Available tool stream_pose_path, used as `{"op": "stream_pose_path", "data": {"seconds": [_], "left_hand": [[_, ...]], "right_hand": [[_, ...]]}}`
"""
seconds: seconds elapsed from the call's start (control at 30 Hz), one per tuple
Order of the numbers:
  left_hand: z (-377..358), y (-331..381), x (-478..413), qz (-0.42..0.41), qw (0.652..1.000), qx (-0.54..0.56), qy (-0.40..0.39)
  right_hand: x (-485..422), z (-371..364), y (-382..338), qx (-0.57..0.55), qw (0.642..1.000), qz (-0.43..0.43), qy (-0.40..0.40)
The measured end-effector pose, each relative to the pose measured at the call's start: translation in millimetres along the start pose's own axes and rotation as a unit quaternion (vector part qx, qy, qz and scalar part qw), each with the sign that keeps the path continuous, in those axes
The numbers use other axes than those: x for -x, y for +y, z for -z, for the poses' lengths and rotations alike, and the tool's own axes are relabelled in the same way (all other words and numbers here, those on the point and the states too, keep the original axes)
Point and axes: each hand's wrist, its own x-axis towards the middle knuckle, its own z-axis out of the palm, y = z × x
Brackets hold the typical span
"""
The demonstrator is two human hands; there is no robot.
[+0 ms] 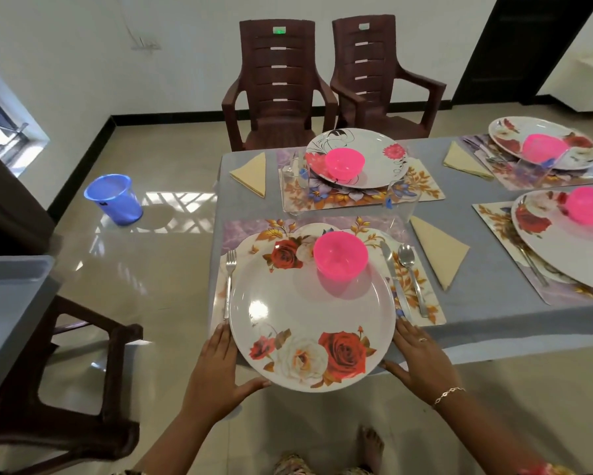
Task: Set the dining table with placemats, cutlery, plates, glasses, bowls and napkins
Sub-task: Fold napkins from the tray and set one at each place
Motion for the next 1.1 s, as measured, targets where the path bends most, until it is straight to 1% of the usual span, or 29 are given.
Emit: {"op": "stream_pose_path", "data": {"seconds": [0.1,0.3,0.43,0.57,0.63,0.73,0.83,0.9,1.0,1.1], "left_hand": [[0,2,1,0.001,1.000,0.001,0.001],[1,3,0,0.006,1.000,-0.015,-0.004],[6,13,-5,0.042,0.998,-0.047,-0.007],[13,25,-11,0.075,0.995,-0.064,0.014],[17,27,-15,0.084,0.994,-0.073,0.006],[20,29,-20,0.095,0.992,-0.079,-0.031],[19,28,-25,0.108,0.989,-0.077,-0.059],[19,30,-28,0.122,0.987,-0.080,-0.068],[18,34,-30,0.132,0.986,-0.078,-0.070],[10,43,-24,0.130,0.987,-0.049,-0.075]], "right_hand": [[1,4,0,-0.010,1.000,-0.008,-0.010],[1,7,-3,-0.035,0.999,-0.012,0.015],[-3,3,-6,-0.045,0.998,-0.038,0.016],[-8,7,-14,-0.070,0.995,-0.063,0.011],[-11,12,-19,-0.053,0.995,-0.076,0.031],[-15,16,-24,-0.038,0.994,-0.090,0.048],[-18,15,-26,-0.044,0.994,-0.101,0.024],[-20,14,-29,-0.050,0.992,-0.113,0.026],[-22,11,-29,-0.054,0.990,-0.132,0.018],[-17,2,-34,-0.081,0.987,-0.139,-0.009]]}}
